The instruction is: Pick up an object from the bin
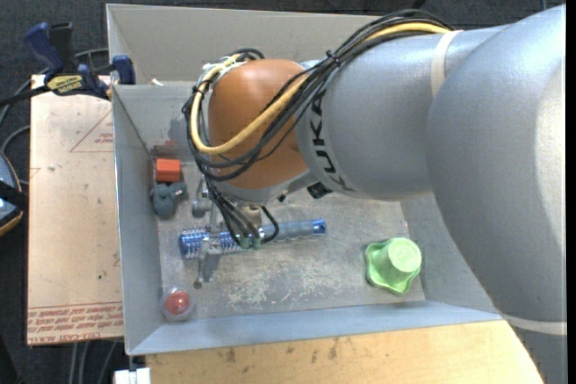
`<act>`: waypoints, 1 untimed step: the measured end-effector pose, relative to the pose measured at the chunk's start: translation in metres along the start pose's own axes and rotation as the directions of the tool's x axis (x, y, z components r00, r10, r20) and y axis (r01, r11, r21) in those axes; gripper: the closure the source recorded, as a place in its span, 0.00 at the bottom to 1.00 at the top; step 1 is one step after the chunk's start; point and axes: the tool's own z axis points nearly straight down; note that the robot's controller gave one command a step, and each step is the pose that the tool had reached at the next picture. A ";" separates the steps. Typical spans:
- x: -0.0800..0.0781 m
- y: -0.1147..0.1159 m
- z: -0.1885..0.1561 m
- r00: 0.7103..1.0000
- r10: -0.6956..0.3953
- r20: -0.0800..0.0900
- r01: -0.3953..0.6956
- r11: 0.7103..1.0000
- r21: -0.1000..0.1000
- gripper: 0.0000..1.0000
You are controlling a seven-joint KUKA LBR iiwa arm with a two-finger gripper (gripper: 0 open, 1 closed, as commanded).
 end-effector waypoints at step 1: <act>-0.010 -0.034 0.085 0.998 0.068 0.013 -0.068 0.998 -0.007 0.00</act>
Offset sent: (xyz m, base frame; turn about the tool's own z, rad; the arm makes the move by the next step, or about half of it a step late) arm 0.0067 -0.0353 -0.0863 0.0644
